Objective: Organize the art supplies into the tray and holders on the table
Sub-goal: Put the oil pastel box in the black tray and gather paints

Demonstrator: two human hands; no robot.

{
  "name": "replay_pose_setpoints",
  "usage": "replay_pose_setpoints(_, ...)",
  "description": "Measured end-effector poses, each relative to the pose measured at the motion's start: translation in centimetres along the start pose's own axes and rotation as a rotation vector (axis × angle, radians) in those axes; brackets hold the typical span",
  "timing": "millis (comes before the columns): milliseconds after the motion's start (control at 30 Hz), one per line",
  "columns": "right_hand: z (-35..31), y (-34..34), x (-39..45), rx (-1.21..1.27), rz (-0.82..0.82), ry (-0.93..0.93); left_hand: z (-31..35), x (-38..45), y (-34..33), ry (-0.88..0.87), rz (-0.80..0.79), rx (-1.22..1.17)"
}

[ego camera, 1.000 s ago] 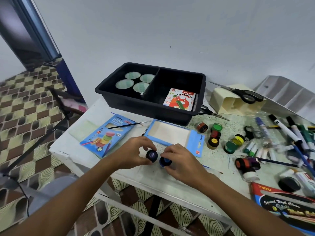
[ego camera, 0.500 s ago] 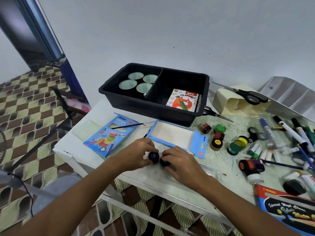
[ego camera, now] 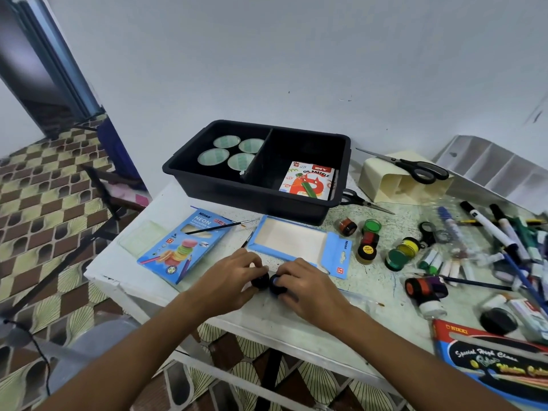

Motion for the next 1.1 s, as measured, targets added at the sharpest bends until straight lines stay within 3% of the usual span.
replay_pose_setpoints(133, 0.4, 0.2, 0.0, 0.051, -0.059, -0.013, -0.8, 0.7, 0.5, 0.048, -0.043, -0.091)
replay_pose_setpoints(333, 4.0, 4.5, -2.2, 0.148, 0.041, -0.212, 2.0, 5.5, 1.4, 0.027, 0.126, -0.183)
replay_pose_setpoints(500, 10.1, 9.0, -6.0, -0.046, 0.134, -0.538, 5.9, 11.6, -1.5, 0.008, 0.136, -0.244)
replay_pose_setpoints(667, 13.9, 9.7, -8.9, -0.427, -0.082, -0.818, 8.8, 16.1, -4.9, 0.076, 0.096, -0.147)
replay_pose_setpoints(933, 14.6, 8.1, -8.9, -0.44, -0.018, -0.853, 9.5, 17.7, -7.3, 0.16, 0.142, -0.094)
replay_pose_setpoints(1100, 14.0, 8.8, -8.8, -0.063, 0.193, -0.762, 9.0, 16.7, -6.0, 0.094, 0.143, -0.22)
Point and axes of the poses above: each hand's wrist, its own x-axis towards the middle knuckle, its own y-axis out of the back of the hand, z = x × y, the point moved 4 cm from there along x, towards the middle knuckle, and after that the axes turned 1 degree about z, right-handed, at the moved point
